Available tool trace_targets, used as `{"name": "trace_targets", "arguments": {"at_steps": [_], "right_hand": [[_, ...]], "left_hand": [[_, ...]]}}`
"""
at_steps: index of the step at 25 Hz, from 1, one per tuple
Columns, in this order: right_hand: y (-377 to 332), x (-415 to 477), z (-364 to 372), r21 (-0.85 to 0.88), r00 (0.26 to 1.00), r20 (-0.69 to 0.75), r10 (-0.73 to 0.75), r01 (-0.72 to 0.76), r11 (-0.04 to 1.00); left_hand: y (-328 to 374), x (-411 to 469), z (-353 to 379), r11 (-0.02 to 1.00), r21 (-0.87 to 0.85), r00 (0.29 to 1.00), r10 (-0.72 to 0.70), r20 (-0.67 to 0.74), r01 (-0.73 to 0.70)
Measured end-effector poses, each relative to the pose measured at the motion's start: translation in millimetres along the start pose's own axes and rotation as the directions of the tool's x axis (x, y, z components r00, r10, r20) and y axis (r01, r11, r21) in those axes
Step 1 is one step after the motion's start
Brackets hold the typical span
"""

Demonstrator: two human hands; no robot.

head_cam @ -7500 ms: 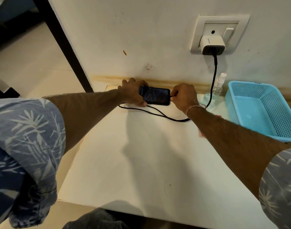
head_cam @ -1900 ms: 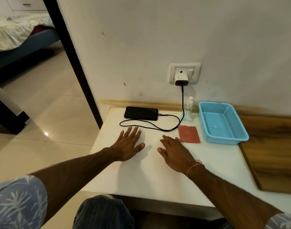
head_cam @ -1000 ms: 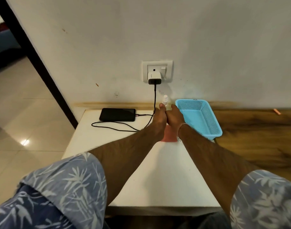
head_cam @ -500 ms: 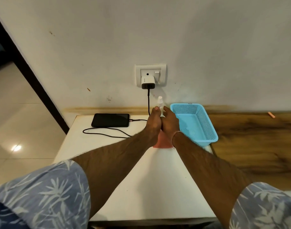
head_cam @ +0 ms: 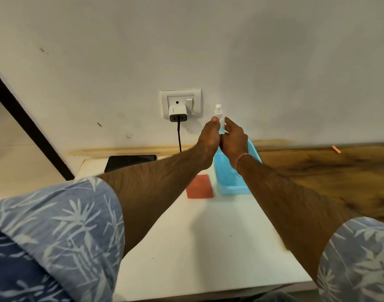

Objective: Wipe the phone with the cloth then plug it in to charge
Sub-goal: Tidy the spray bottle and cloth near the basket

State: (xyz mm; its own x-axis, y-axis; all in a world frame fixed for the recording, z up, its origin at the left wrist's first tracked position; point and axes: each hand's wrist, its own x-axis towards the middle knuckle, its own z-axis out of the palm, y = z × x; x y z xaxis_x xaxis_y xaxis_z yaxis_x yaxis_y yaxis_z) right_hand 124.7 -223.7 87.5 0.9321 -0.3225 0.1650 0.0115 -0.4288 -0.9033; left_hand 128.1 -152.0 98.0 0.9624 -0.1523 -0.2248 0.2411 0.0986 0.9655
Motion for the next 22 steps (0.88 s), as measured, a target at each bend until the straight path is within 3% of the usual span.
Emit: {"name": "trace_targets", "arguments": {"at_steps": [5,12,16,22], "right_hand": [[31,7,-7,-0.017,0.994,0.073,0.087,-0.086,0.996],[67,7,4,-0.099,0.968,0.163,0.192,-0.177,0.979],[70,9,6,-0.058,0.968,0.149,0.202,-0.195,0.979],[69,11,6,-0.044,0.963,0.133,0.236,-0.232,0.972]], "left_hand": [[-18,12,7,0.990,0.116,0.997,-0.078,0.000,0.077],[-43,26,12,0.889,0.405,0.969,-0.141,-0.201,0.213],[-48,33,9,0.878,0.387,0.940,-0.174,-0.294,0.283],[-46,31,7,0.884,0.357,0.942,-0.220,-0.256,0.303]]}}
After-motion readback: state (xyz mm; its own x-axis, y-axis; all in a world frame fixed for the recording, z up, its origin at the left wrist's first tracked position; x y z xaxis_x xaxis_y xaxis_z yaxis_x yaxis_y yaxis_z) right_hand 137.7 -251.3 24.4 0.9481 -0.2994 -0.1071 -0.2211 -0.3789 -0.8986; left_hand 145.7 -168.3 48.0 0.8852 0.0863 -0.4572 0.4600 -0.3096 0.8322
